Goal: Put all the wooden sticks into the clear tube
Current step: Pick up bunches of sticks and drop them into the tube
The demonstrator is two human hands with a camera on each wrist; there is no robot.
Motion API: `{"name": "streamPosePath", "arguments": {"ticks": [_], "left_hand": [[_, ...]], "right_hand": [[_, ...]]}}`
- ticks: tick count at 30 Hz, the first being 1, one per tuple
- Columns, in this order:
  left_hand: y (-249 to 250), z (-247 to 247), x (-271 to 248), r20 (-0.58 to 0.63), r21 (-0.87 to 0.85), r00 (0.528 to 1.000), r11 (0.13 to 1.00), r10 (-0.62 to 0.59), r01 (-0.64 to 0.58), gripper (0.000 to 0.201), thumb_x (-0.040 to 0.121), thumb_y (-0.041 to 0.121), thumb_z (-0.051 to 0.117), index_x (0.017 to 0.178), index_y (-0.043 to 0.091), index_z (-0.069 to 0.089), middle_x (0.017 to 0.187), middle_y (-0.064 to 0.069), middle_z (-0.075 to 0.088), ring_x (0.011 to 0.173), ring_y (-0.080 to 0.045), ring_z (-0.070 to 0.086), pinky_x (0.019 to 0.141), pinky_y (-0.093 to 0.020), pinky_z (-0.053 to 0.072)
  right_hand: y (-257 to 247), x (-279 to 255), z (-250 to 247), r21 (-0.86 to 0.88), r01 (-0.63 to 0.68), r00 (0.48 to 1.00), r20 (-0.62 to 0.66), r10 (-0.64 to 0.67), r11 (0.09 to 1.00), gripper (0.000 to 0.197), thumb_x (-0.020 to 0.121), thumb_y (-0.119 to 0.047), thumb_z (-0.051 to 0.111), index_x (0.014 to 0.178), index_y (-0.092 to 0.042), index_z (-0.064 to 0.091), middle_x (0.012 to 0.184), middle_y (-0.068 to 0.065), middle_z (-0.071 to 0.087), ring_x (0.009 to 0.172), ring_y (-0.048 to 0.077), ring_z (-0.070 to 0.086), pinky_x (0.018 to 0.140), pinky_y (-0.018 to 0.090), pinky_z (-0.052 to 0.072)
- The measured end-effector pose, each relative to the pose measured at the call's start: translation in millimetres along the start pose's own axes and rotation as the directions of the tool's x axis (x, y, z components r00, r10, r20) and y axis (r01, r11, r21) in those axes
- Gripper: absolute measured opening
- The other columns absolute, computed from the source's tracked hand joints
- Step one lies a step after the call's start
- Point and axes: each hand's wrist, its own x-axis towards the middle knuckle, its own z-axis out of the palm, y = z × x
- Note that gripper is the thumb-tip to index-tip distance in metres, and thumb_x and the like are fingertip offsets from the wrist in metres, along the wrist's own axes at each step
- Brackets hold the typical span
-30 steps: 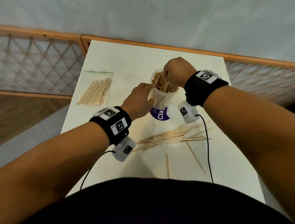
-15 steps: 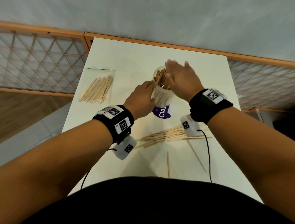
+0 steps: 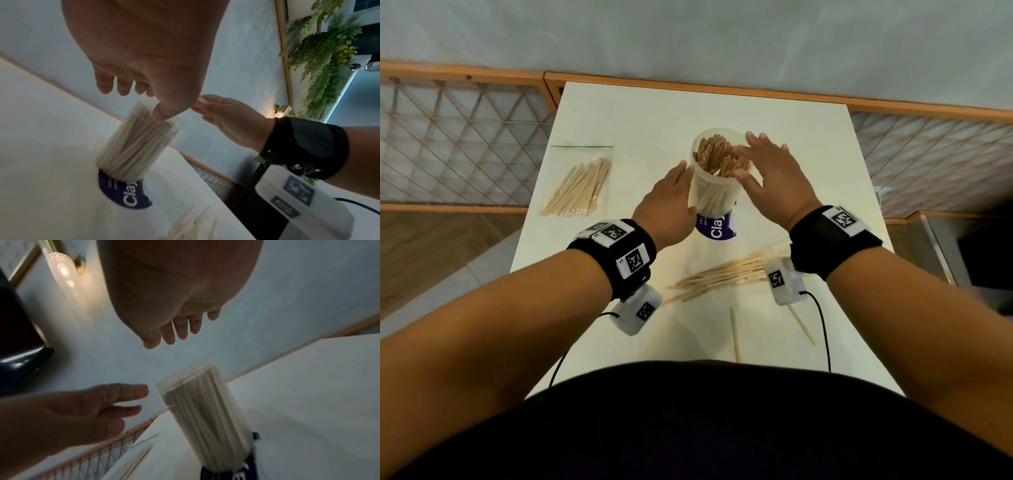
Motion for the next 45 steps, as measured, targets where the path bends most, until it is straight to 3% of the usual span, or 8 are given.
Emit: {"name": "streamPosePath", "arguments": {"ticks": [4, 7, 14, 21, 25, 28, 33, 45], "left_hand": [[-3.4, 24.5, -17.6, 0.118, 0.057, 0.993, 0.998, 0.03, -0.037, 0.074, 0.094, 0.031, 0.05, 0.153, 0.013, 0.009, 0.161, -0.001, 0.002, 0.145, -0.022, 0.016, 0.115, -0.037, 0.024], [-7.7, 47.6, -29.2, 0.23, 0.11, 0.973, 0.992, 0.031, -0.058, 0.074, 0.094, 0.032, 0.049, 0.153, 0.014, 0.009, 0.161, -0.001, 0.001, 0.147, -0.022, 0.009, 0.117, -0.038, 0.02], [-17.1, 94.5, -51.4, 0.385, 0.179, 0.923, 0.979, 0.022, -0.098, 0.068, 0.095, 0.047, 0.044, 0.15, 0.011, 0.025, 0.158, -0.007, 0.018, 0.144, -0.027, 0.02, 0.116, -0.041, 0.021], [-25.8, 107.5, -70.0, 0.307, 0.242, 0.952, 0.967, 0.004, -0.082, 0.06, 0.086, 0.037, 0.057, 0.139, 0.013, 0.042, 0.14, -0.008, 0.044, 0.12, -0.036, 0.047, 0.096, -0.048, 0.043], [-30.4, 111.6, -82.9, 0.165, 0.275, 0.975, 0.956, -0.151, 0.101, 0.07, 0.093, 0.047, 0.047, 0.15, 0.016, 0.021, 0.158, -0.009, 0.017, 0.143, -0.035, 0.018, 0.112, -0.054, 0.02], [-31.4, 120.1, -93.0, 0.149, 0.195, 0.897, 0.902, -0.415, 0.385, 0.081, 0.092, 0.06, 0.037, 0.152, 0.024, -0.005, 0.16, -0.004, -0.012, 0.145, -0.032, -0.017, 0.11, -0.064, -0.001], [-25.1, 132.8, -105.0, 0.183, -0.046, 0.844, 0.853, -0.505, 0.52, 0.089, 0.091, 0.063, 0.036, 0.151, 0.021, -0.015, 0.158, -0.008, -0.021, 0.143, -0.034, -0.024, 0.111, -0.063, -0.008], [0.2, 159.8, -79.6, 0.261, 0.038, 0.963, 0.997, -0.07, 0.062, 0.124, 0.072, 0.076, 0.055, 0.148, 0.016, -0.023, 0.156, -0.008, -0.028, 0.14, -0.033, -0.03, 0.111, -0.05, -0.019]], "right_hand": [[25.3, -60.9, 22.7, 0.097, -0.131, 0.991, 0.014, 0.13, 0.987, 0.046, 0.095, -0.036, 0.054, 0.137, -0.017, 0.051, 0.148, 0.007, 0.041, 0.137, 0.026, 0.036, 0.113, 0.04, 0.027], [21.1, -117.6, 47.8, 0.029, 0.048, 0.974, 0.221, -0.053, 0.998, 0.04, 0.088, -0.037, 0.061, 0.125, -0.021, 0.062, 0.121, 0.011, 0.056, 0.107, 0.033, 0.058, 0.089, 0.041, 0.046], [-2.9, -212.3, 95.6, -0.027, 0.658, 0.606, 0.612, -0.508, 0.752, 0.044, 0.078, -0.023, 0.073, 0.12, -0.031, 0.064, 0.124, 0.006, 0.059, 0.101, 0.027, 0.059, 0.08, 0.038, 0.049], [28.9, -207.6, 101.6, -0.138, 0.338, 0.886, 0.382, -0.265, 0.931, 0.021, 0.059, -0.002, 0.079, 0.067, -0.015, 0.065, 0.072, 0.008, 0.059, 0.06, 0.03, 0.056, 0.052, 0.032, 0.044], [33.8, -193.6, 107.0, -0.128, 0.042, 0.981, 0.192, -0.017, 0.991, 0.017, 0.062, -0.003, 0.076, 0.068, -0.017, 0.067, 0.075, 0.008, 0.059, 0.066, 0.034, 0.057, 0.057, 0.034, 0.035], [39.3, -193.1, 110.3, -0.06, -0.287, 0.957, 0.027, 0.289, 0.956, 0.03, 0.079, -0.025, 0.07, 0.108, -0.019, 0.068, 0.119, 0.013, 0.06, 0.113, 0.04, 0.053, 0.088, 0.047, 0.04], [45.3, -226.4, 111.0, 0.035, -0.595, 0.777, 0.277, 0.564, 0.803, 0.087, 0.093, -0.057, 0.042, 0.152, -0.016, -0.007, 0.159, 0.01, -0.016, 0.146, 0.028, -0.018, 0.115, 0.052, -0.012], [39.5, -197.2, 132.2, -0.001, -0.205, 0.896, 0.401, 0.188, 0.979, 0.102, 0.085, -0.063, 0.049, 0.15, -0.019, -0.017, 0.156, 0.011, -0.026, 0.143, 0.03, -0.026, 0.114, 0.052, -0.015]]}}
